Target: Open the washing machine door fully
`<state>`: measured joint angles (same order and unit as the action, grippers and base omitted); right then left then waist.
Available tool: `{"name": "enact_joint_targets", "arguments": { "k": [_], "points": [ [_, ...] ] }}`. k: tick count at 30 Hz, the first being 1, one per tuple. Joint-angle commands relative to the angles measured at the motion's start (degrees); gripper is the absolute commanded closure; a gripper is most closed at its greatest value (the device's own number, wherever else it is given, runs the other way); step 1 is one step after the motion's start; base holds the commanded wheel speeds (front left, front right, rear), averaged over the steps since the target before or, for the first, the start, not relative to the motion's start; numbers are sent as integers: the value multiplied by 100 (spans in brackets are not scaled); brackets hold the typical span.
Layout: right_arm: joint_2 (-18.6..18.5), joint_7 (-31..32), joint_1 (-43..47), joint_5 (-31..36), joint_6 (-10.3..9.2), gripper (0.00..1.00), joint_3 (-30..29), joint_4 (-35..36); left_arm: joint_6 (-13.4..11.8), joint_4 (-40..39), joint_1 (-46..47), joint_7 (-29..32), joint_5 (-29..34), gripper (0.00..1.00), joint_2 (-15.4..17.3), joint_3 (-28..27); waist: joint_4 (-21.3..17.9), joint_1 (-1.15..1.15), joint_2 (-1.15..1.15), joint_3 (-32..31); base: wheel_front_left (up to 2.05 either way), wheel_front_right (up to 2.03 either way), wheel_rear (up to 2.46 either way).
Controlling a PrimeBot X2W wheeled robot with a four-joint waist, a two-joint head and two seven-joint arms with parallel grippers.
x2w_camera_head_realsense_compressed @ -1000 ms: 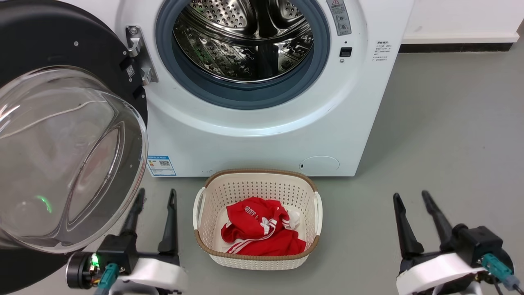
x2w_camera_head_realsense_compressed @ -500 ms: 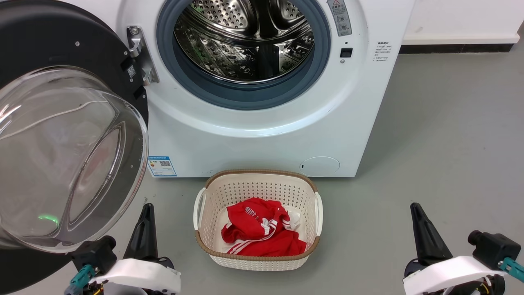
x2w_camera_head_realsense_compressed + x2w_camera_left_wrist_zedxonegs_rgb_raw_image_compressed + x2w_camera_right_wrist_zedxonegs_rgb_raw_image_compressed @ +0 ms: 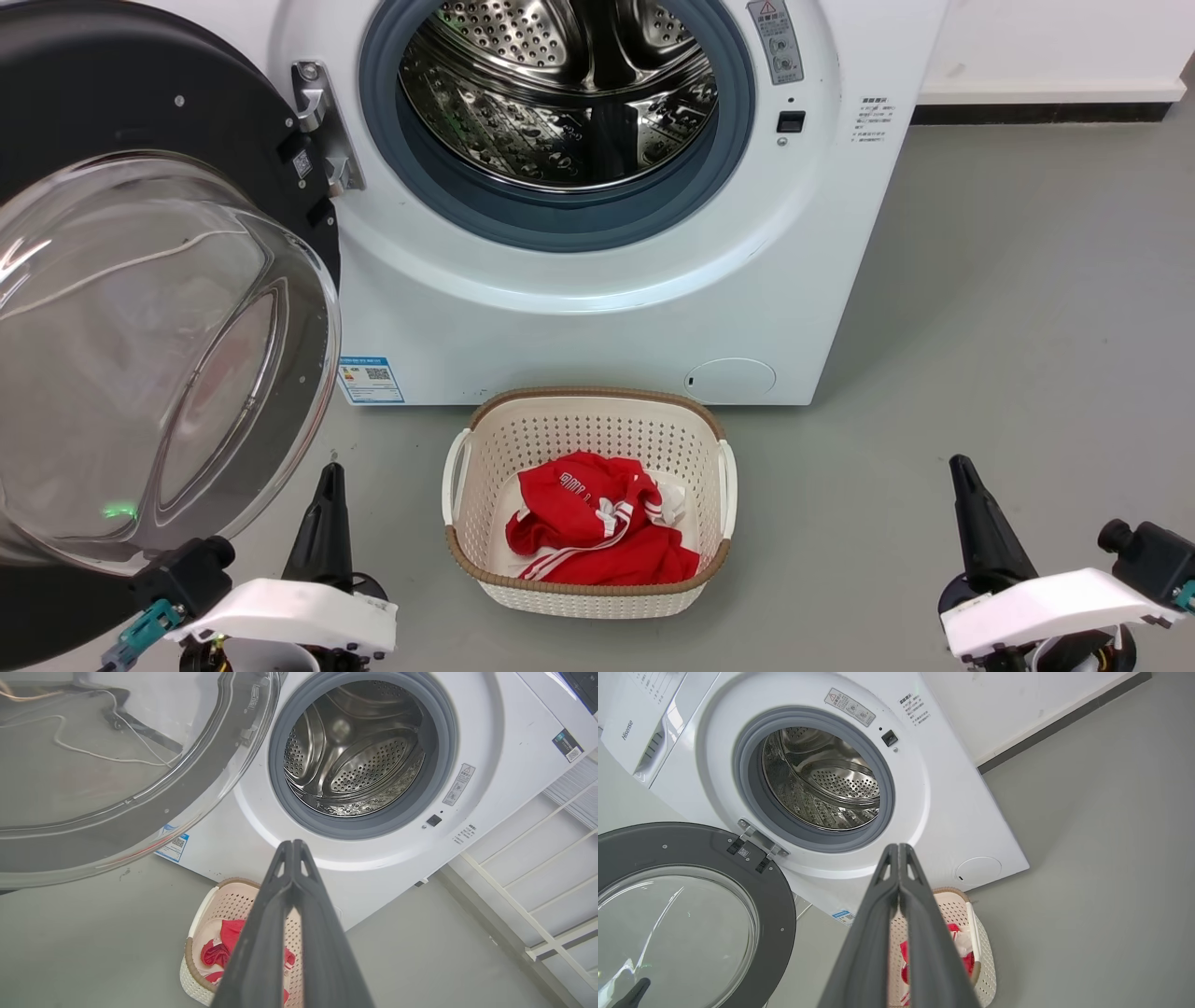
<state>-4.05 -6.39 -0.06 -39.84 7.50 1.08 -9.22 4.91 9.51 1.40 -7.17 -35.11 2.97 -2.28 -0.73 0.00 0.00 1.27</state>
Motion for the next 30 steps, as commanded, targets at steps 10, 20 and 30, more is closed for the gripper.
{"name": "enact_joint_targets", "arguments": {
  "k": [10,20,30],
  "points": [
    [-69,173,-235,-960,0,100,-70,-19,66,20,215,228,-976,100,7,-90,8,0,0,-12,0,0,0],
    [-83,325,-308,-1778,0,100,-135,-93,102,96,270,433,-1816,100,4,-149,16,0,0,-24,0,0,0],
    [-87,443,-360,-2372,0,100,-188,-152,128,153,318,590,-2445,100,2,-198,23,0,0,-35,0,0,0]
  ]
}}
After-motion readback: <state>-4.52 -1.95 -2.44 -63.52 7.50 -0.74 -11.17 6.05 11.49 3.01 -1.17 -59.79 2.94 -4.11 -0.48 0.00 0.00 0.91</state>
